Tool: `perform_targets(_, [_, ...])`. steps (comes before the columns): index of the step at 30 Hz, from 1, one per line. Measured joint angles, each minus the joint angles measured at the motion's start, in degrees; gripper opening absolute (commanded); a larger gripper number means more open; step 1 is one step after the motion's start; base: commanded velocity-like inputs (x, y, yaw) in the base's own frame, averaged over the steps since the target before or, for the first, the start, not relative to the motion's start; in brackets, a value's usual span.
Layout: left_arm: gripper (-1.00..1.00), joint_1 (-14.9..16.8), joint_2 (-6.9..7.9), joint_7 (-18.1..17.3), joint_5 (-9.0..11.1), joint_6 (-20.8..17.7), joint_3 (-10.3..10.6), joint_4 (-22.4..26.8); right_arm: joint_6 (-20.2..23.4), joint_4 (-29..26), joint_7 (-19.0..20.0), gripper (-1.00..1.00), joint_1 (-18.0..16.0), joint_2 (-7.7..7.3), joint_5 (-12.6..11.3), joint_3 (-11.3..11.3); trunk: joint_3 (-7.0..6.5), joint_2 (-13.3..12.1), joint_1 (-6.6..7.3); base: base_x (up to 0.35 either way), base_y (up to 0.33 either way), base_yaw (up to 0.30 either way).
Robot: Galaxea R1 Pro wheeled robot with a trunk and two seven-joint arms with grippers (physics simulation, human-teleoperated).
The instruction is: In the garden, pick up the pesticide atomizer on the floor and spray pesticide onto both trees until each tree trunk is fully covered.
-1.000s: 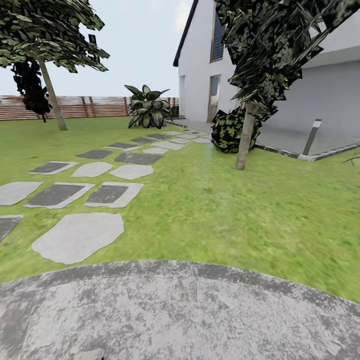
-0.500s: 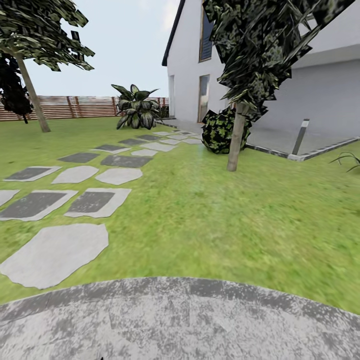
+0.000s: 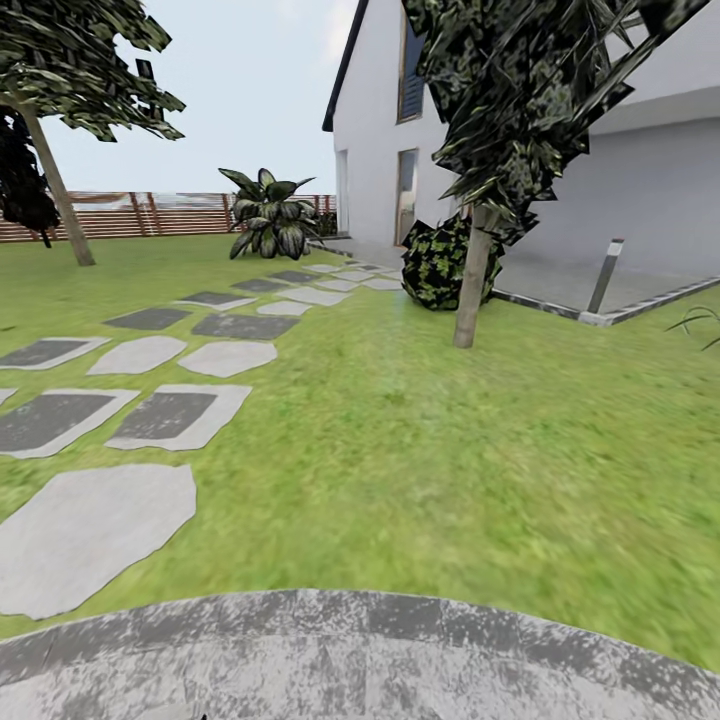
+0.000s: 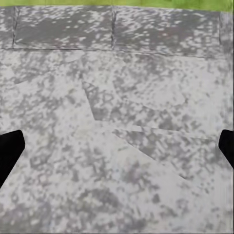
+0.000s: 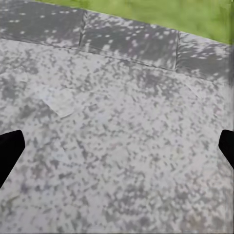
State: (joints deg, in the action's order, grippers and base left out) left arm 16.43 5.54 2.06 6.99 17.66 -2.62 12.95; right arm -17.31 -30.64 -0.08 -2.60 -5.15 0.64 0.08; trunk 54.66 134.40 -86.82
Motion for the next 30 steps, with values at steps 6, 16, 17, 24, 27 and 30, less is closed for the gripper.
perform_targets(6, [1.0, 0.01, -0.06, 0.01, -0.06, 0.0, 0.0, 0.0, 0.0, 0.0, 0.0, 1.0, 0.0, 0.02, 0.0, 0.0, 0.0, 0.0, 0.0, 0.285, -0.205, 0.0])
perform_targets(16, [1.0, -0.01, -0.01, 0.01, -0.1, 0.0, -0.09, 0.0, 0.01, 0.01, 0.0, 1.0, 0.0, 0.02, 0.0, 0.0, 0.0, 0.0, 0.0, 0.294, -0.173, 0.0])
perform_targets(17, [1.0, -0.01, -0.01, 0.01, -0.1, 0.0, -0.1, 0.0, 0.01, 0.01, 0.0, 1.0, 0.0, 0.02, 0.0, 0.0, 0.0, 0.0, 0.0, 0.328, -0.059, 0.0])
perform_targets(24, [1.0, -0.02, -0.02, 0.04, -0.08, 0.0, -0.03, 0.0, 0.04, 0.03, 0.0, 1.0, 0.0, 0.01, 0.0, 0.0, 0.0, 0.0, 0.0, 0.319, -0.125, 0.0])
perform_targets(27, [1.0, -0.02, -0.08, 0.02, -0.07, 0.0, -0.02, 0.0, 0.04, 0.01, 0.0, 1.0, 0.0, 0.03, 0.0, 0.0, 0.0, 0.0, 0.0, 0.286, -0.2, 0.0])
perform_targets(30, [1.0, 0.0, -0.08, 0.01, -0.07, 0.0, -0.01, 0.0, 0.06, 0.01, 0.0, 1.0, 0.0, 0.03, 0.0, 0.0, 0.0, 0.0, 0.0, 0.284, -0.205, 0.0])
